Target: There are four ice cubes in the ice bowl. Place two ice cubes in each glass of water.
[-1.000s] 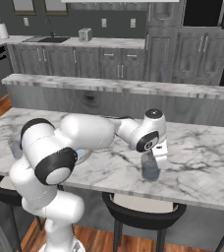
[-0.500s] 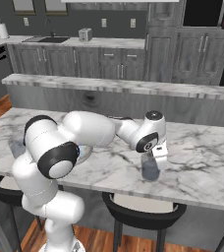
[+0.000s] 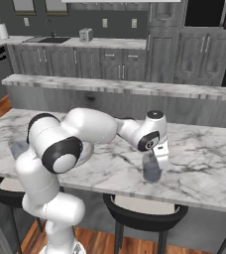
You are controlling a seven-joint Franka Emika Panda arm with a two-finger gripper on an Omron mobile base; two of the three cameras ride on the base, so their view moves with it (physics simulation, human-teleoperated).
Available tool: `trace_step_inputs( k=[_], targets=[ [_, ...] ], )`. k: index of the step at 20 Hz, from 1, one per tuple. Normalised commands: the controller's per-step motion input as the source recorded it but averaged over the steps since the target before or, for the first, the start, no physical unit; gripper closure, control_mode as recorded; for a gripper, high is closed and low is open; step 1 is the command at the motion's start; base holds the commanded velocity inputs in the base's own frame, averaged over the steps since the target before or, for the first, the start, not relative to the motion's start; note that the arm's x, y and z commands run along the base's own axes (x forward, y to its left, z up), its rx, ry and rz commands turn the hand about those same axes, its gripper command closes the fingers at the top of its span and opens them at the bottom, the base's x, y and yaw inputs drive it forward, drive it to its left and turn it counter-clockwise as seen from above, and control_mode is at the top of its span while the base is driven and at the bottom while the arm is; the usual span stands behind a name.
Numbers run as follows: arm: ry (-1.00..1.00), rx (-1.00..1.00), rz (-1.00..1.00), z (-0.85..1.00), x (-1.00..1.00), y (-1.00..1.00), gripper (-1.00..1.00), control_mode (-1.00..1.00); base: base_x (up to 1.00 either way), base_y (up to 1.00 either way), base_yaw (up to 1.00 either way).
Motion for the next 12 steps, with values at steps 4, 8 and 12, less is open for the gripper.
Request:
trace_step_inputs(
  k=[4,8,12],
  targets=[
    [0.03,0.00,0.00,-0.04,0.07,-0.17,-1.00,-1.00,0.00,0.00,0.00],
    [0.00,0.00,0.00,0.00,0.00,-0.13,-1.00,-1.00,0.00,0.00,0.00],
    [0.00,0.00,0.00,0.00,0.00,0.00,-1.00,-1.00,0.00,0.00,0.00]
  ],
)
